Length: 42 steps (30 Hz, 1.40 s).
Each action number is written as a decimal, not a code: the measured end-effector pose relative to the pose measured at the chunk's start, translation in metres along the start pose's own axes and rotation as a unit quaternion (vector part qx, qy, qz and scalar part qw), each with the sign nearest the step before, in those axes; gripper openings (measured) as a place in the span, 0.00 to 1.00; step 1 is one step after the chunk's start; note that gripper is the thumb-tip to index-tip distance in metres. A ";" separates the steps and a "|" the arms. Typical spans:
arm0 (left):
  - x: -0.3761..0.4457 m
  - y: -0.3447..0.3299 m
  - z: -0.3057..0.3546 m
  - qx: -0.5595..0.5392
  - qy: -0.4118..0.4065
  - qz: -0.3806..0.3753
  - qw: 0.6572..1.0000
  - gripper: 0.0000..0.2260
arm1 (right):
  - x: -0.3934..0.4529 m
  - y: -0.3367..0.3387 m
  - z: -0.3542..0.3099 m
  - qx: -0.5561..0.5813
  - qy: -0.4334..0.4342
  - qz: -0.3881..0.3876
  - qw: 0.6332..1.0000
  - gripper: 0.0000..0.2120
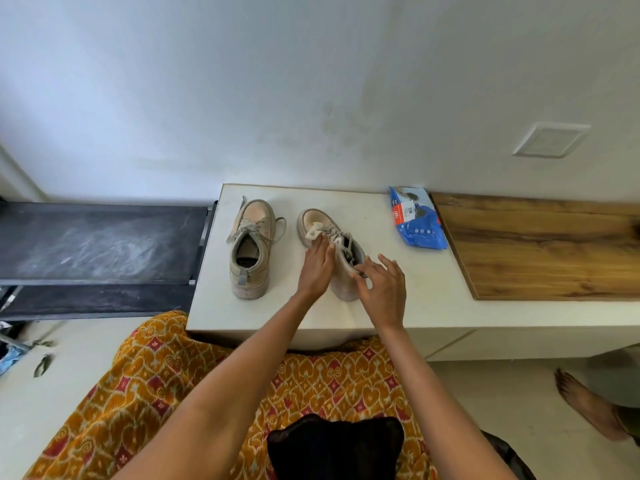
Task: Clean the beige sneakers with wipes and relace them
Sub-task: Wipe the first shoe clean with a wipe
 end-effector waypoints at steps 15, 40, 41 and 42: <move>-0.003 0.013 0.004 -0.033 -0.042 0.055 0.997 0.16 | 0.011 0.004 0.008 -0.018 0.032 -0.006 0.999 0.07; 0.019 0.032 0.047 0.231 -0.180 0.005 0.956 0.12 | -0.004 0.008 -0.018 0.170 -0.173 0.136 0.960 0.06; 0.023 0.033 0.045 0.282 -0.197 -0.007 0.939 0.13 | -0.005 0.005 -0.017 0.160 -0.159 0.113 0.968 0.08; 0.026 0.034 0.045 0.318 -0.212 -0.020 0.924 0.14 | -0.006 0.002 -0.018 0.149 -0.136 0.088 0.976 0.09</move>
Point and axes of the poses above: each hand's wrist, its own x-axis towards the middle knuckle, its own y-axis out of the back of the hand, z = x × y, the point moved 4 cm from there along x, towards the middle knuckle, and after that the axes turned 5 degrees about y, right-handed, at the moved point
